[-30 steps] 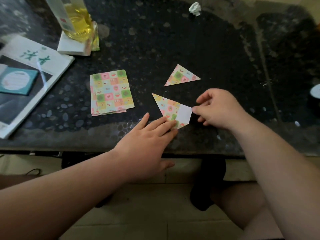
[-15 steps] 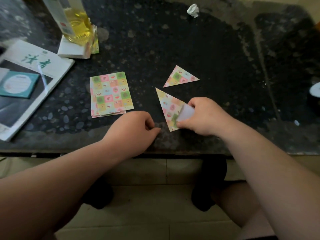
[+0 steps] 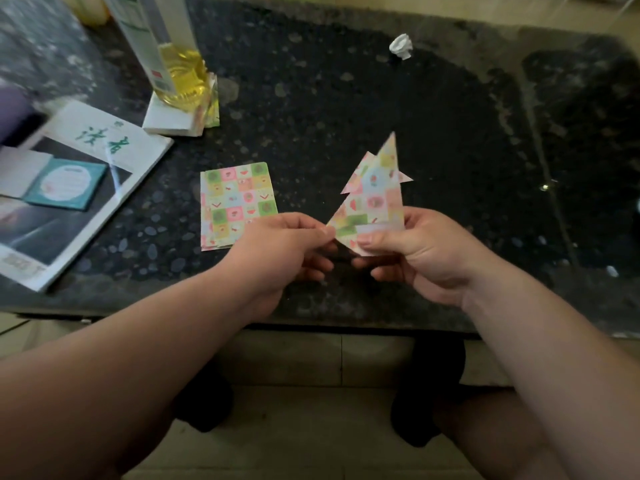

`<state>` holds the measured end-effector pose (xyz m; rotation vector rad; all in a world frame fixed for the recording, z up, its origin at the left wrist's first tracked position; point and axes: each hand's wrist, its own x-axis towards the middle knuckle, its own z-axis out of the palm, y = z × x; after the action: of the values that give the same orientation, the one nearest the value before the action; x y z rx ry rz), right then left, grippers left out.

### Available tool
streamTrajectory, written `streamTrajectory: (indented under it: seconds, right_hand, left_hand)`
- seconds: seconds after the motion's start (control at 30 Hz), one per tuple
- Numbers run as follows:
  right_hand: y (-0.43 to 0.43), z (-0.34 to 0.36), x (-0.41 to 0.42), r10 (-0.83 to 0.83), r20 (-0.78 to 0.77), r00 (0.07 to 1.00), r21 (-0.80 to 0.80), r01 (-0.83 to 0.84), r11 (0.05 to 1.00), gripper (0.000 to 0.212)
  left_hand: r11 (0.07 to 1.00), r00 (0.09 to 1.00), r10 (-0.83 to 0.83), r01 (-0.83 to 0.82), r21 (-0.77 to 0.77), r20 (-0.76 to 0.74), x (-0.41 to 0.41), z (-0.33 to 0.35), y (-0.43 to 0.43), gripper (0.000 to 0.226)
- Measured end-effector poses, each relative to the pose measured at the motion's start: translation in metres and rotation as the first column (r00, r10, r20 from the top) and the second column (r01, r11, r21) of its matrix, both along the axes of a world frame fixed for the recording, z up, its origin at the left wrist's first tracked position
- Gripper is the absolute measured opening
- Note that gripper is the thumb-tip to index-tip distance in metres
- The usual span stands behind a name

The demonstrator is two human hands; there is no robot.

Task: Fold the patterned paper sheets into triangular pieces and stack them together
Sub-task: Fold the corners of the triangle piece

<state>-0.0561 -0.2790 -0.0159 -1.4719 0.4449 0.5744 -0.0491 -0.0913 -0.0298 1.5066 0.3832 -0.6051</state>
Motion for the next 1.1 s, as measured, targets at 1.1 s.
streamTrajectory:
  seconds: [1.1]
  right_hand:
    - [-0.015, -0.002, 0.000, 0.113, 0.333, 0.936, -0.090, -0.088, 0.992, 0.102]
  left_hand:
    - [0.998, 0.995, 0.045, -0.040, -0.052, 0.088, 0.012, -0.003, 0.012, 0.016]
